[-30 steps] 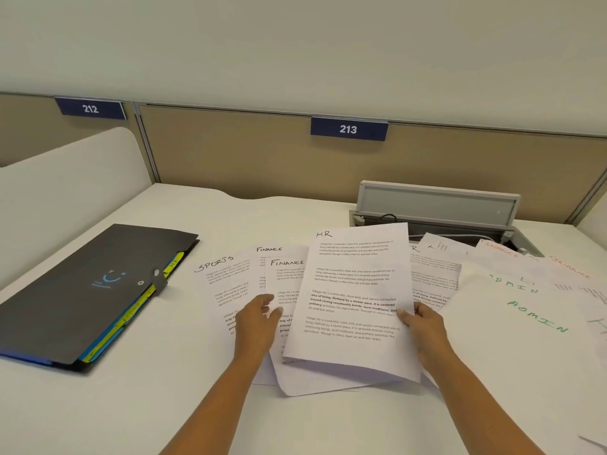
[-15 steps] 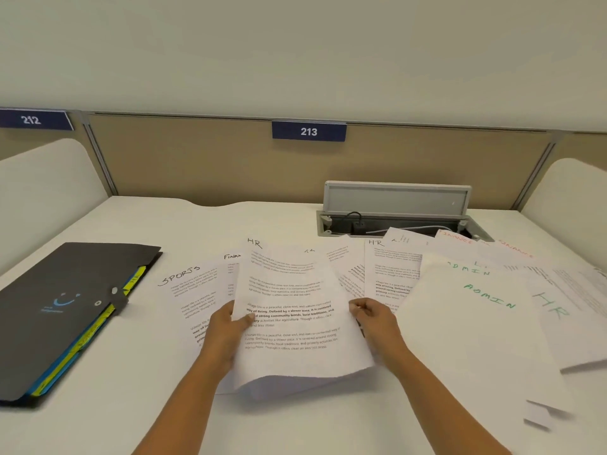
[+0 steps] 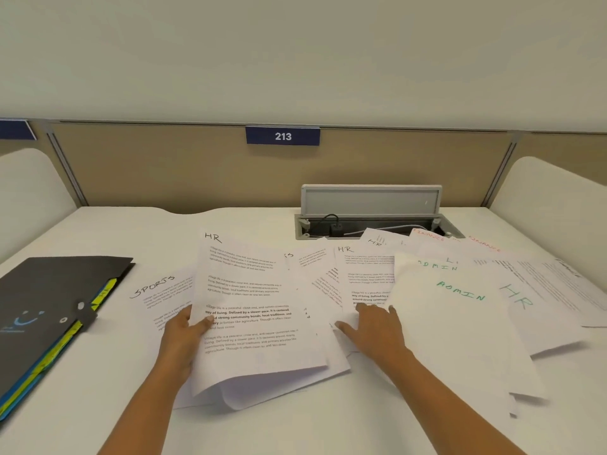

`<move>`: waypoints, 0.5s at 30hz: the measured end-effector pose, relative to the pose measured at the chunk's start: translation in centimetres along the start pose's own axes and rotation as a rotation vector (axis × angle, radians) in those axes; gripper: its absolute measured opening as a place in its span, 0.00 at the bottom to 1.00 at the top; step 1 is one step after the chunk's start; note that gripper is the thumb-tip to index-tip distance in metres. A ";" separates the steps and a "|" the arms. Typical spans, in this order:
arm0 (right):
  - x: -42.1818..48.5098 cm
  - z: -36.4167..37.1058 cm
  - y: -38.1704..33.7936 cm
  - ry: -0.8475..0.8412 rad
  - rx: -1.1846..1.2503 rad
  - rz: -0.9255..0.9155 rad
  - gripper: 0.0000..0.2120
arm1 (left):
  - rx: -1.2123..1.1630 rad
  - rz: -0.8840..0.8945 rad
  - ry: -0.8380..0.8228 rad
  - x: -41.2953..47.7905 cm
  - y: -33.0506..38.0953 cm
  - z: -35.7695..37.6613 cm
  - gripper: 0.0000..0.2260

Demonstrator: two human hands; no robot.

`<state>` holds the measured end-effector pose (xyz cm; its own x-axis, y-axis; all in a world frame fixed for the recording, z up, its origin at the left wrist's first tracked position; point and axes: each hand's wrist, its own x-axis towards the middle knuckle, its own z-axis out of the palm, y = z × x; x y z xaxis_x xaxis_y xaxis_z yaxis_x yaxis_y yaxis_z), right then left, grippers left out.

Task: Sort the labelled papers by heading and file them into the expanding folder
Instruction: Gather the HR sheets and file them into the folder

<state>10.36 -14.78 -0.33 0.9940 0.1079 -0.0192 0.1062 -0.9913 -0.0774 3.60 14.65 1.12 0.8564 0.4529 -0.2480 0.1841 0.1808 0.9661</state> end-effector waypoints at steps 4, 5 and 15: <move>0.3 0.0 0.0 0.000 0.044 0.022 0.31 | 0.001 0.002 -0.027 0.0 0.1 0.8 0.11; 0.3 0.0 -0.1 -0.019 0.055 0.033 0.30 | 0.000 -0.003 -0.032 -0.1 0.1 1.0 0.11; 0.4 -0.5 -1.8 0.171 0.045 0.037 0.21 | -0.012 -0.026 -0.022 0.7 -0.4 1.4 0.11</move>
<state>10.60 -13.04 0.33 0.9877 0.0536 0.1469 0.0722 -0.9896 -0.1242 4.83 13.63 0.64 0.8618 0.4287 -0.2712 0.2006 0.2032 0.9584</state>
